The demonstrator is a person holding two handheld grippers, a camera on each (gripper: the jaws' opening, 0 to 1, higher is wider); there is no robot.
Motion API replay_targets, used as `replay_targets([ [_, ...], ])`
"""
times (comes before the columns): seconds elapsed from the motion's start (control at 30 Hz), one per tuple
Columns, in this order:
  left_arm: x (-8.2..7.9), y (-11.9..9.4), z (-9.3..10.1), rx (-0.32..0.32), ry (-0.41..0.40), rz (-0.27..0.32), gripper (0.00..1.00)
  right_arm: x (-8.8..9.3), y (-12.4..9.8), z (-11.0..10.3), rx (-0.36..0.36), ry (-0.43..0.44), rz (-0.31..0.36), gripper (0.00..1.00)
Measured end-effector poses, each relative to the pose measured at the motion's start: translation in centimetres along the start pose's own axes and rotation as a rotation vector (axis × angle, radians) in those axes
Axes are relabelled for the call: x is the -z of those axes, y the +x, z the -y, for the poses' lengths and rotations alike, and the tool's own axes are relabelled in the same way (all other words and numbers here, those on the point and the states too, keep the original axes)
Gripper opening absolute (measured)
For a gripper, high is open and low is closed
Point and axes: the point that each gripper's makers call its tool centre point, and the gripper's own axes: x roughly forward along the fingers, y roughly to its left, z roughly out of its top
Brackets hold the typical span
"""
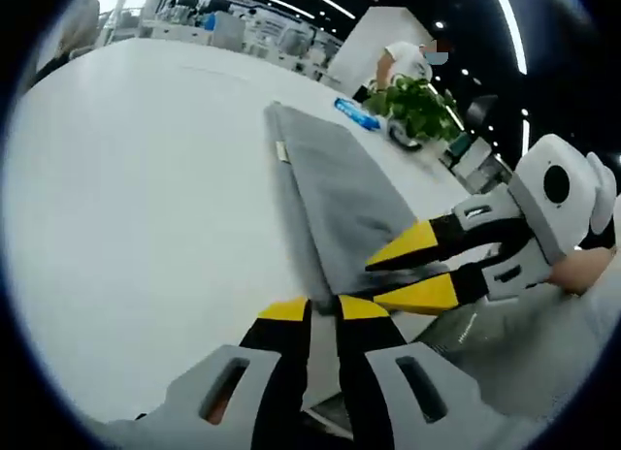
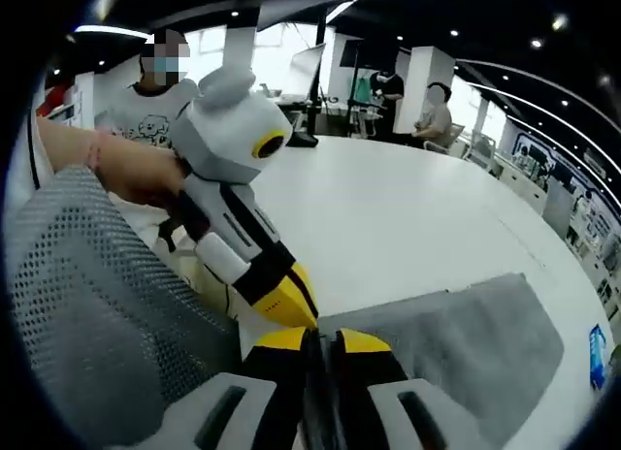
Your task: Open the folded towel by lifting each exposed corner and separating the folded layers until the towel lies flat within the target outline without major curled edges
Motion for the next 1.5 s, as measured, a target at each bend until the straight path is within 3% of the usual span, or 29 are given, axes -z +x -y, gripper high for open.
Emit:
replay_targets([
  [0.13, 0.0, 0.1, 0.1, 0.001, 0.035, -0.001, 0.07, 0.8, 0.0, 0.5, 0.014, 0.009, -0.029, 0.08],
  [0.3, -0.5, -0.1, 0.7, 0.013, 0.123, 0.013, 0.04, 0.4, -0.2, 0.4, 0.012, -0.020, -0.020, 0.08],
  [0.6, -3.1, -0.7, 3.1, 0.104, 0.184, 0.123, 0.02, 0.0, -0.5, 1.3, 0.038, -0.045, -0.012, 0.06],
  [0.77, -3.3, -0.5, 3.3, 0.101, 0.214, 0.115, 0.02, 0.0, -0.9, 1.6, 0.046, -0.032, -0.009, 0.04],
  [0.93, -2.9, -0.5, 3.0, 0.099, 0.204, 0.109, 0.02, 0.0, -1.2, 1.4, -0.010, 0.054, 0.008, 0.06],
  [1.07, -3.1, -0.5, 3.1, 0.098, 0.208, 0.112, 0.02, 0.1, -1.2, 1.5, -0.017, 0.029, 0.002, 0.07],
  [1.33, -3.4, -0.5, 3.5, 0.083, 0.330, 0.093, 0.02, -0.3, -1.5, 1.6, -0.030, 0.033, 0.004, 0.06],
  [1.5, -2.9, -0.5, 3.0, 0.045, 0.481, 0.049, 0.02, 0.0, -2.0, 0.8, -0.095, 0.059, -0.003, 0.05],
])
